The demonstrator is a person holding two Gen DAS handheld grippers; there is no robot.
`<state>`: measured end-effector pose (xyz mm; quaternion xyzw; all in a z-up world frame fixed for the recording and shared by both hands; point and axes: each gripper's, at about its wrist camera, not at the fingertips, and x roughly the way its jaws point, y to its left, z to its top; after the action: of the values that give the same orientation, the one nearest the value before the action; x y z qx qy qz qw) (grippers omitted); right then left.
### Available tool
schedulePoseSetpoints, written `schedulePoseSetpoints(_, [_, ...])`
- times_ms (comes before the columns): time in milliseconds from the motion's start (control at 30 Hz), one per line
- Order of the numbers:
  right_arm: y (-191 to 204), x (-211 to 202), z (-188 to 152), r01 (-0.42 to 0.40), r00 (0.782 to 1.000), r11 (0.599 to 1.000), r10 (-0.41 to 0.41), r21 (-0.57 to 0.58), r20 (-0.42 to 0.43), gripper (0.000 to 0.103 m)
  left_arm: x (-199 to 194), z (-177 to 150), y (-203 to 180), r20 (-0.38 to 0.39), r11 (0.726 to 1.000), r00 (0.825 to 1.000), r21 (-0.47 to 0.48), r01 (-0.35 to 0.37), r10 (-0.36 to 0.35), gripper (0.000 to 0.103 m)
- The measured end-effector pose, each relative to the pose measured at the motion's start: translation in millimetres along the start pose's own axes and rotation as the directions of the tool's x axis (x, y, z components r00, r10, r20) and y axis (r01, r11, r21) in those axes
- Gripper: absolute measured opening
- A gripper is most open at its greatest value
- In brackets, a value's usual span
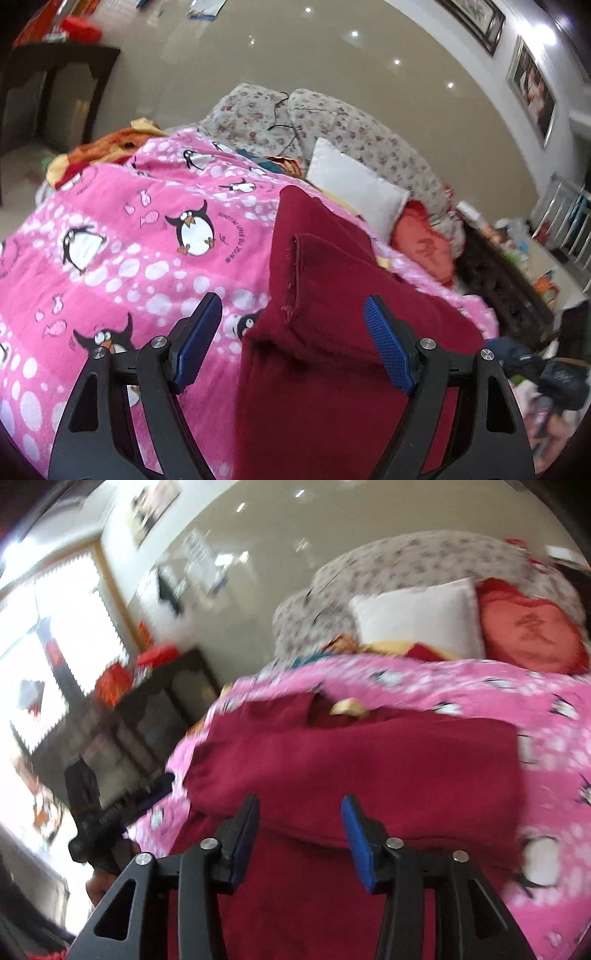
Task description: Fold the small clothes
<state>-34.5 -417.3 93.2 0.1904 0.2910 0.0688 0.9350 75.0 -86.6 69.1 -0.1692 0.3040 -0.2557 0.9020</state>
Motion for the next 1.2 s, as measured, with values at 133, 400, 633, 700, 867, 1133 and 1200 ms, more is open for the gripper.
schedulePoseSetpoints(133, [-33, -23, -2, -0.029, 0.999, 0.994, 0.024, 0.106, 0.044, 0.047, 18, 13, -10, -0.038, 0.999, 0.999, 0.013, -0.036, 0.036, 0.08])
schedulePoseSetpoints(400, [-47, -16, -12, -0.061, 0.998, 0.986, 0.058, 0.157, 0.022, 0.048, 67, 28, -46, -0.06, 0.941, 0.975, 0.279, -0.19, 0.214, 0.032])
schedulePoseSetpoints(633, [-49, -36, -4, -0.012, 0.998, 0.988, 0.001, 0.154, 0.071, 0.048, 51, 46, -50, -0.043, 0.959, 0.988, 0.25, -0.134, 0.149, 0.013])
schedulePoseSetpoints(700, [-49, -47, 3, 0.025, 0.995, 0.989, -0.039, 0.147, 0.096, 0.048, 48, 59, -53, -0.023, 0.954, 0.988, 0.263, -0.141, 0.152, 0.007])
schedulePoseSetpoints(867, [-40, -52, 15, 0.099, 0.99, 0.991, -0.108, 0.093, 0.093, 0.048, 40, 75, -41, 0.011, 0.968, 0.988, 0.203, -0.15, 0.151, 0.007])
schedulePoseSetpoints(1133, [-49, 7, -8, 0.235, 0.968, 0.972, -0.236, -0.029, -0.085, 0.047, 78, 51, -13, -0.117, 0.957, 0.968, 0.212, -0.196, 0.224, 0.007])
schedulePoseSetpoints(1200, [-44, -1, -4, 0.245, 0.965, 0.969, -0.247, -0.034, -0.084, 0.047, 72, 53, -10, -0.115, 0.966, 0.973, 0.185, -0.178, 0.201, 0.009])
